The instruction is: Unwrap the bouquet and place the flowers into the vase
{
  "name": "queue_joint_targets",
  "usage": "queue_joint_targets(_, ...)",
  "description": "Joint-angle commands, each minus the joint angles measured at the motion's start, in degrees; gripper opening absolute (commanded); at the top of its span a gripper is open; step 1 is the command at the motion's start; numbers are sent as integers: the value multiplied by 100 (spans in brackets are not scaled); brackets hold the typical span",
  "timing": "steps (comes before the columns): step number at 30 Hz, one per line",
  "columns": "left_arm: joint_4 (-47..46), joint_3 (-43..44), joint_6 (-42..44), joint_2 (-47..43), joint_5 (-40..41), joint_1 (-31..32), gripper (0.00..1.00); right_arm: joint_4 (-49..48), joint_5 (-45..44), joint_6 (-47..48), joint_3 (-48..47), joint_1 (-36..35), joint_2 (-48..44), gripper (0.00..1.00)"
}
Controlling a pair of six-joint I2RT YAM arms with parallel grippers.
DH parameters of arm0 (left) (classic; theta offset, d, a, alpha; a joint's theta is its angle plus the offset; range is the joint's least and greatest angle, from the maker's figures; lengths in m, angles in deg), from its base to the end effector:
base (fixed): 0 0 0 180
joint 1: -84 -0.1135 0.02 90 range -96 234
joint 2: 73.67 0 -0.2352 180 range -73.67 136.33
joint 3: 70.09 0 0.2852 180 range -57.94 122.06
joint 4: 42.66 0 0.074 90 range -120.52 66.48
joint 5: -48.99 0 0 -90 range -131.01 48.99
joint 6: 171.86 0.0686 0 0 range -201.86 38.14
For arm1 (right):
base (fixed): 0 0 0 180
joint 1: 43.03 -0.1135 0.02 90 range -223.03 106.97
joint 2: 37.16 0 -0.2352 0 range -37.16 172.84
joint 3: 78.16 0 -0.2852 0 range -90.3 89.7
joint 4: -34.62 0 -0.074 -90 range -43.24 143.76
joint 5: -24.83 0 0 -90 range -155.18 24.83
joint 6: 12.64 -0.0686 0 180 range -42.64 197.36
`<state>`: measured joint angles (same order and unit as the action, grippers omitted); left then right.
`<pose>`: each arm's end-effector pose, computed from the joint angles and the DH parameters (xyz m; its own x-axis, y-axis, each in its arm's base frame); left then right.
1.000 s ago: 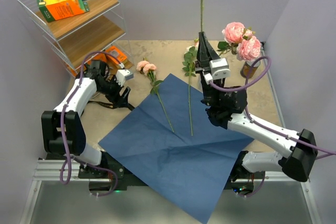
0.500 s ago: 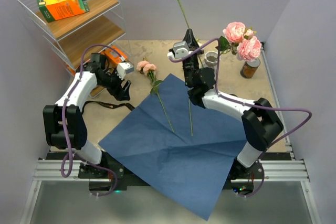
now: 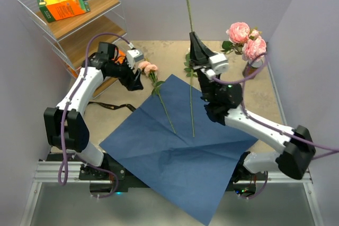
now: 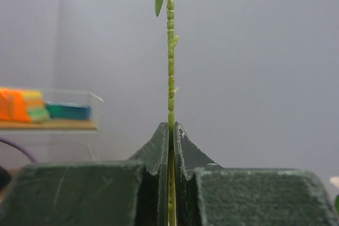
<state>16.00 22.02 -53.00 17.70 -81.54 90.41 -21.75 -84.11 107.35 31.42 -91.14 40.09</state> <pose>0.3705 -0.0865 0.2454 -0.5309 0.4288 -0.7309 0.7811 0.5821 -0.2259 0.2445 0.2393 0.4147 0.7217 0.0965 -0.6855 -0.2341 0.9659 -0.1105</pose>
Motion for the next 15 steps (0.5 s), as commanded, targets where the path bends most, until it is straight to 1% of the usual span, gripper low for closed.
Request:
queue_joint_targets(1,-608,633,-968,-217,-183,369,77,934,899,-2083,36,-119,-754,0)
queue_joint_targets(3,-662,1071,-1154,-103,-236,404,77,1460,1356,-2610,-7,-136,-861,0)
queue_joint_targets(4,-723,1222,-1372,-24,-244,422,77,1698,1462,-2718,-60,-145,-878,0)
queue_joint_targets(7,-767,1749,-1620,30,-376,518,77,2350,1744,-3139,-192,-207,-958,0)
queue_joint_targets(8,-767,1960,-1655,21,-420,545,77,2438,1762,-3193,-192,-285,-958,0)
queue_joint_targets(11,-785,2198,-1761,-58,-438,624,78,2825,1762,-3202,-228,-426,-870,0)
queue_joint_targets(15,-1057,2313,-2068,-111,-359,659,78,2984,1780,-3193,-227,-584,-712,0)
